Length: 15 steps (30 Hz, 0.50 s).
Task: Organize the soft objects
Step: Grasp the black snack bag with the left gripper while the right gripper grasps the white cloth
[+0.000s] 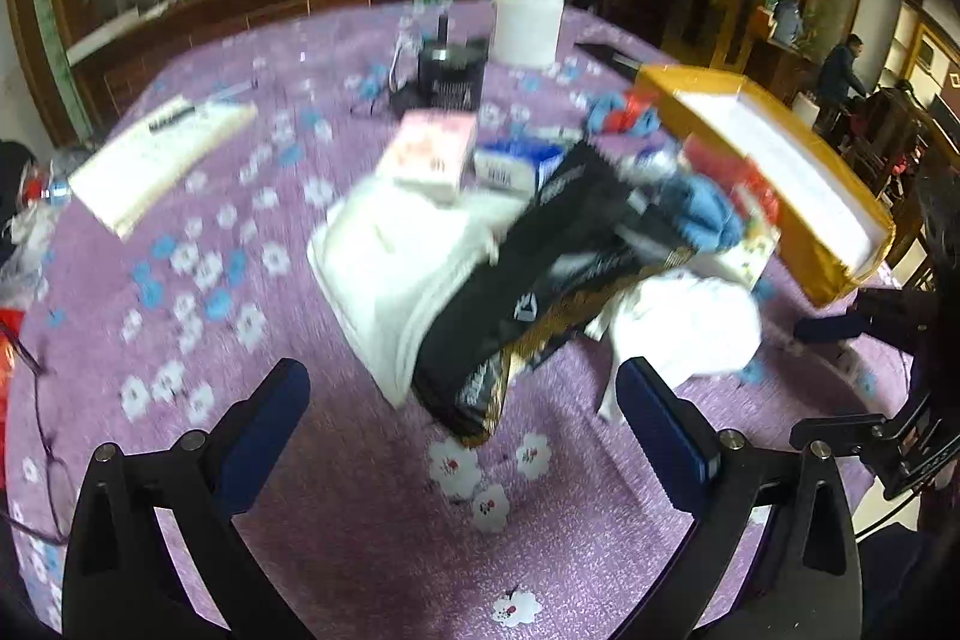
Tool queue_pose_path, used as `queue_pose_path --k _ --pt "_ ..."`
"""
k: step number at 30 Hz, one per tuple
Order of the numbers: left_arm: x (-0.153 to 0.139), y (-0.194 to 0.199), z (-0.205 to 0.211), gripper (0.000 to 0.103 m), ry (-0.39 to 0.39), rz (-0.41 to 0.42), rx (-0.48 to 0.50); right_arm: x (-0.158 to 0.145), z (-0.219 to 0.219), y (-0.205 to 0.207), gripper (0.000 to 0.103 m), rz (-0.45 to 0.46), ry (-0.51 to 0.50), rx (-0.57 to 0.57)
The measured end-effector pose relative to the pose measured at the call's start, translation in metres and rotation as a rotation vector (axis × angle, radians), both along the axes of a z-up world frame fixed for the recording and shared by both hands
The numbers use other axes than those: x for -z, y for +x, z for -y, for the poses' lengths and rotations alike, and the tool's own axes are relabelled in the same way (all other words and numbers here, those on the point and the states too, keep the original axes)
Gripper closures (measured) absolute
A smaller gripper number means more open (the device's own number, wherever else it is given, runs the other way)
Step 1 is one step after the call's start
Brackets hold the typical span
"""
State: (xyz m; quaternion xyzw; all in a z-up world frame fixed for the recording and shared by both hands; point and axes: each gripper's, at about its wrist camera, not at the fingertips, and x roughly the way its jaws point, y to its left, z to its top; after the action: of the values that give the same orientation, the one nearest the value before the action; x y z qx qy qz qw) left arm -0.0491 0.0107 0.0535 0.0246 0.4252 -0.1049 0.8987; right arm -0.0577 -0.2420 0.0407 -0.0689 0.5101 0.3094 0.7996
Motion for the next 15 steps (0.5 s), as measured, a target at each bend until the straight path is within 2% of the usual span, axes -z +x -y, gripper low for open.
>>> queue_pose_path --k 3,4,5,6,9,13,14,15 --pt "-0.006 0.005 0.008 0.001 0.012 0.024 0.03 -0.005 0.011 -0.014 0.026 0.034 0.034 -0.029" --pt "-0.006 0.012 0.012 0.006 0.025 0.032 0.04 -0.005 0.013 -0.018 0.039 0.04 0.04 -0.039" --pt "-0.007 0.014 0.019 0.009 0.043 0.046 0.061 -0.005 0.014 -0.02 0.045 0.038 0.049 -0.044" --pt "-0.009 0.016 0.026 0.012 0.066 0.061 0.081 -0.005 0.017 -0.021 0.045 0.034 0.063 -0.047" --pt "-0.01 0.025 0.041 0.013 0.132 0.083 0.117 -0.007 0.017 -0.023 0.045 0.047 0.082 -0.057" --pt "-0.005 0.044 0.055 0.014 0.176 0.082 0.178 -0.011 0.016 -0.024 0.045 0.056 0.104 -0.067" --pt "0.0 0.049 0.058 0.017 0.197 0.072 0.186 -0.012 0.017 -0.025 0.044 0.059 0.109 -0.07" --pt "0.004 0.052 0.061 0.033 0.218 0.059 0.187 -0.013 0.019 -0.027 0.044 0.06 0.115 -0.073"
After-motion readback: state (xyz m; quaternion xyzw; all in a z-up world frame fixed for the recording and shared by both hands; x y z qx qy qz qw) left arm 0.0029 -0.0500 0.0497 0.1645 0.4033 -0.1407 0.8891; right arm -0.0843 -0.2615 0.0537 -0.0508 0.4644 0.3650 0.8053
